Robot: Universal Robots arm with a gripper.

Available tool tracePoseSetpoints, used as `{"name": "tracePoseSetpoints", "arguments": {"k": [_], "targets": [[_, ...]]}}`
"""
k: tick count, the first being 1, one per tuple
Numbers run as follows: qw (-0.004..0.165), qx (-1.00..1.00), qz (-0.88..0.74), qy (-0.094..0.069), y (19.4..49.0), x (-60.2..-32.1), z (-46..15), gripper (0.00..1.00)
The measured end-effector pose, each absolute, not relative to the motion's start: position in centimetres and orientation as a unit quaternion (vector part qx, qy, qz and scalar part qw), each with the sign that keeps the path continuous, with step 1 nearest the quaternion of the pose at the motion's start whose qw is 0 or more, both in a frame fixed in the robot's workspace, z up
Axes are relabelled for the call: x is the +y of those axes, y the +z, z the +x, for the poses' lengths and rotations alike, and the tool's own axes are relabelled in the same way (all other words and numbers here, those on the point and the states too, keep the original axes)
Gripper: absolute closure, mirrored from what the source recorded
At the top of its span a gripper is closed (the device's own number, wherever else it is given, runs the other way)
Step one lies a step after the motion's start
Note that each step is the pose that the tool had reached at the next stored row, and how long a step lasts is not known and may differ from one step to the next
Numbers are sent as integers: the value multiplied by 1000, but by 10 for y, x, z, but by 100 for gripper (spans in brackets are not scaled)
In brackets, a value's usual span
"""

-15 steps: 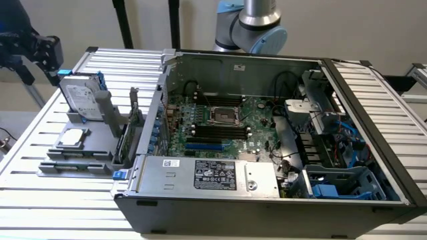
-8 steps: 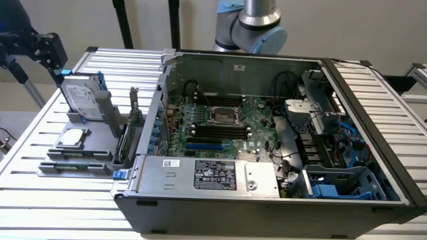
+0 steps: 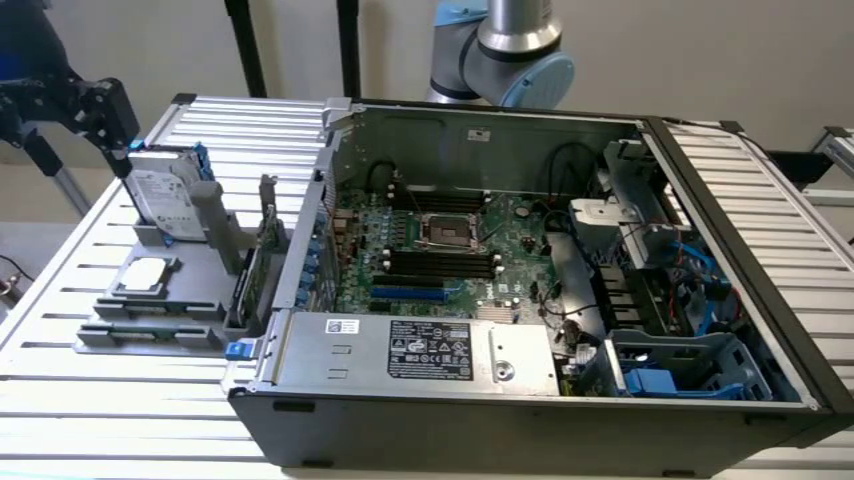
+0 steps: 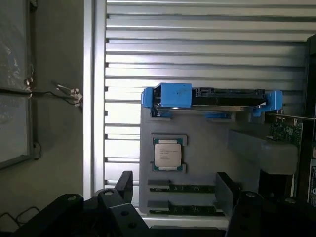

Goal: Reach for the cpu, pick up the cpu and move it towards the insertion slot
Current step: 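Pick up the cpu and move it towards the insertion slot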

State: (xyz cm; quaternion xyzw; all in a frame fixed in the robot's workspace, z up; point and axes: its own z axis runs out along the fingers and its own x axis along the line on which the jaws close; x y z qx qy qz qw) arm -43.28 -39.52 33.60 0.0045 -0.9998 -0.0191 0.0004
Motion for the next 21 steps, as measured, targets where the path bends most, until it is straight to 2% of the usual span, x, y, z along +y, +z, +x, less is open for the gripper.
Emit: {"name": "tracePoseSetpoints", "arguments": {"k": [21], "targets": [[0, -1000, -5, -19, 298, -398, -433, 23]]}}
